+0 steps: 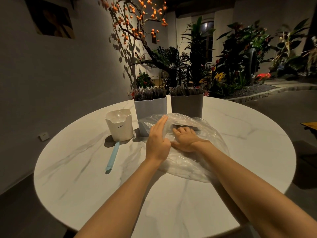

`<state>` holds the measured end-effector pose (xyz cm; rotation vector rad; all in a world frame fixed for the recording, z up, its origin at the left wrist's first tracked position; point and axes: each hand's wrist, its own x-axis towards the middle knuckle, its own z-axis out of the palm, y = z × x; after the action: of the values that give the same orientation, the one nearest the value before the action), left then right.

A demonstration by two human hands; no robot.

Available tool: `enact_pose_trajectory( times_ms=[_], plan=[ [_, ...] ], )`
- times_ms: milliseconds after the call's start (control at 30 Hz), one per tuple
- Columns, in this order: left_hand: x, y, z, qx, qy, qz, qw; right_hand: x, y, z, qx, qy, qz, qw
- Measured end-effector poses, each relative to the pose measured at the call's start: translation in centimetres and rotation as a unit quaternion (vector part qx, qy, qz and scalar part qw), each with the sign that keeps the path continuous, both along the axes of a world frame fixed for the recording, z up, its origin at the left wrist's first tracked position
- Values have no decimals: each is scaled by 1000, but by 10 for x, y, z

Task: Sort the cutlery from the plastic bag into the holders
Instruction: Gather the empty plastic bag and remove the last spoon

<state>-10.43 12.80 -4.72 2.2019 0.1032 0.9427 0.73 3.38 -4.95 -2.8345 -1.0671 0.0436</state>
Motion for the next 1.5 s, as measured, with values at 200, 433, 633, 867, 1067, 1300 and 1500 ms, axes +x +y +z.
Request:
enact_pose_trajectory(
  times_ms=[200, 433, 633, 867, 1067, 1300, 1500],
  plan=[
    [-1, 1, 0, -2, 1, -4, 1000, -1, 3, 4, -3, -30, -26, 999],
    [0, 2, -2, 4, 1, 3, 1000, -9, 6, 11, -18, -63, -36, 997],
    [-1, 2, -1, 7, 3, 17, 1000, -12, 0, 17, -38, -56, -8, 998],
    [0, 3, -1, 14, 12, 18, 1000, -5, -11, 15, -51, 30, 6, 998],
    [1, 3, -2, 15, 17, 22, 999, -6, -11, 18, -47, 57, 8, 997],
    [1, 5, -2, 18, 7, 20, 1000, -18, -9, 20, 47, 26, -24, 998],
    [0, 8, 0, 27, -6, 36, 999, -24, -17, 27, 120, 38, 8, 992]
  ],
)
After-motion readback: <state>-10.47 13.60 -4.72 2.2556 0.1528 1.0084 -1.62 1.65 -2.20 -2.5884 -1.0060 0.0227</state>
